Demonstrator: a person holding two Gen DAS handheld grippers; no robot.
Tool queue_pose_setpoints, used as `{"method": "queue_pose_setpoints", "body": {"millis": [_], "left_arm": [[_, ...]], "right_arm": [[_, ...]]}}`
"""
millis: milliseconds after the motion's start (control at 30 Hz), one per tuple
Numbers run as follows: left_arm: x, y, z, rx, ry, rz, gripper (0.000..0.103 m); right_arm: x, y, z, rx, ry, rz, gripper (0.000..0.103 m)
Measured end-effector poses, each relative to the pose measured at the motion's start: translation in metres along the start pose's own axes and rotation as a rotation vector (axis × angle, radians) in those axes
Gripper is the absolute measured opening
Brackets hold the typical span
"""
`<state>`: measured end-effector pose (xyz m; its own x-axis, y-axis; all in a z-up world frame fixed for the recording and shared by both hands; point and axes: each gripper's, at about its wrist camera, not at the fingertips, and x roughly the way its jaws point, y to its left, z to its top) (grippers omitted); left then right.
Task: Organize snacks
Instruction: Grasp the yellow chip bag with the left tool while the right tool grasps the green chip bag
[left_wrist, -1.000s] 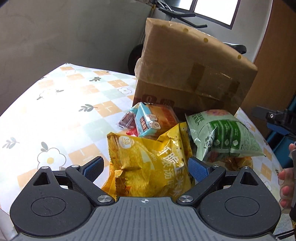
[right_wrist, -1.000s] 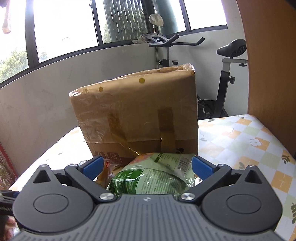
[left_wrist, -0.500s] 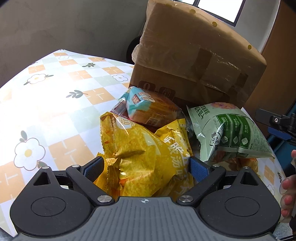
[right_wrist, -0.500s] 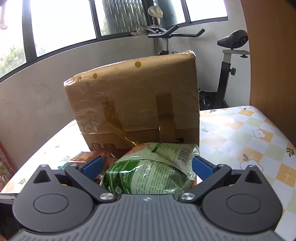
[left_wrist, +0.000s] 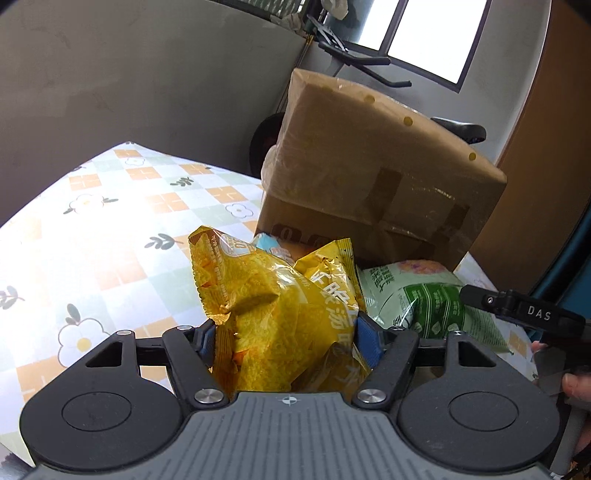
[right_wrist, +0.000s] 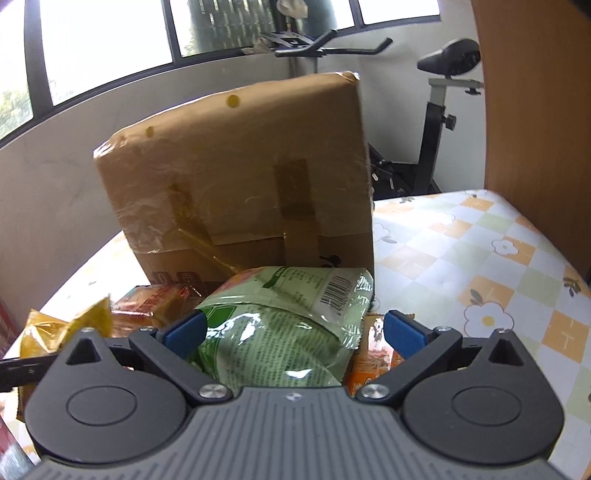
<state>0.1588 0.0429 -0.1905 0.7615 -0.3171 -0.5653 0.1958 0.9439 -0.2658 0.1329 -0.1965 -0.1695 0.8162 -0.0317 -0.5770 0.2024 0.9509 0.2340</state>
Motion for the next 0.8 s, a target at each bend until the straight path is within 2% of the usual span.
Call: {"method": "queue_pose_setpoints", "body": {"millis": [167, 333, 433, 600, 700, 800], "left_arm": [[-0.005, -0.005, 0.012, 0.006, -0.038, 0.003, 0.073], [-0.002, -0.007, 0.013, 0.002, -0.032, 0.005, 0.073], [0.0, -0.008, 0.013, 0.002, -0.022, 0.009, 0.073], [-0.001, -0.009, 0.017, 0.006, -0.031, 0.005, 0.073], [-0.004, -0.01, 0.017, 0.01, -0.039, 0.002, 0.073], [-0.008, -0.01, 0.015, 0.011, -0.04, 0.006, 0.073]], "right_arm": [[0.019, -0.008, 0.001, 0.08, 0.037, 0.011, 0.103], [0.034, -0.017, 0.0, 0.196, 0.094, 0.079, 0.103], [0.035, -0.018, -0.001, 0.208, 0.102, 0.087, 0.103], [0.024, -0.018, 0.005, 0.178, 0.083, 0.119, 0.08], [0.014, -0.021, 0.007, 0.169, 0.075, 0.135, 0.07], [0.005, -0.02, 0.007, 0.143, 0.068, 0.135, 0.065]]}}
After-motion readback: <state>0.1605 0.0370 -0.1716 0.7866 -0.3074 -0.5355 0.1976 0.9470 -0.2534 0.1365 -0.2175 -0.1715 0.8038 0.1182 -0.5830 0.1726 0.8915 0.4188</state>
